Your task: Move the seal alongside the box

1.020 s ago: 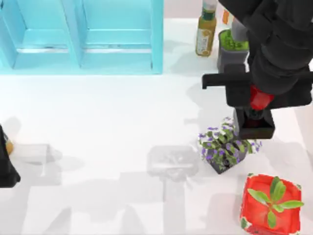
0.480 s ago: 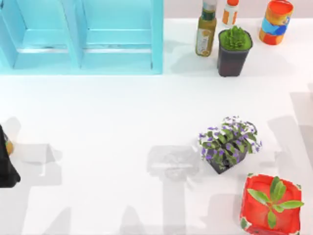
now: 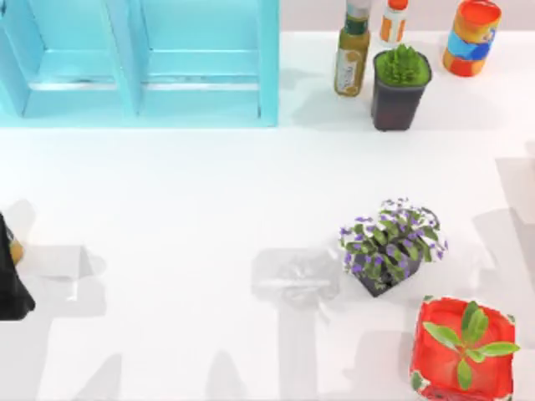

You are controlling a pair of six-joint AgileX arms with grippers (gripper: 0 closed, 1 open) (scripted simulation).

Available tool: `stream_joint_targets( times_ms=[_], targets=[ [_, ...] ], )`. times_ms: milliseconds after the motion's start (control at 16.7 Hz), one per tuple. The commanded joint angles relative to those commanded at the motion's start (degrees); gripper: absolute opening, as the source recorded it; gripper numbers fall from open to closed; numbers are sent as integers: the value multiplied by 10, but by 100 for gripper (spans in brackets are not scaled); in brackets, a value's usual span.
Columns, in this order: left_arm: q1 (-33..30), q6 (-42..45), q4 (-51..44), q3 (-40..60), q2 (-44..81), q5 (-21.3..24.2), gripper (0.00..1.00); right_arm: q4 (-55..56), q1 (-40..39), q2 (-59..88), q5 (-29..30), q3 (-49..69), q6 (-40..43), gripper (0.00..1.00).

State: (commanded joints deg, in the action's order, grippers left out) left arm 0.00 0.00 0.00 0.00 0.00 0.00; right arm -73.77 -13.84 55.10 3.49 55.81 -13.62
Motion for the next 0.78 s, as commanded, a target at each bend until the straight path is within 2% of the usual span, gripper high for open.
stream_joint_targets(
  times_ms=[780],
  targets=[
    [0, 0, 0, 0, 0, 0, 100, 72, 4, 4, -1, -66, 3, 0]
  ],
)
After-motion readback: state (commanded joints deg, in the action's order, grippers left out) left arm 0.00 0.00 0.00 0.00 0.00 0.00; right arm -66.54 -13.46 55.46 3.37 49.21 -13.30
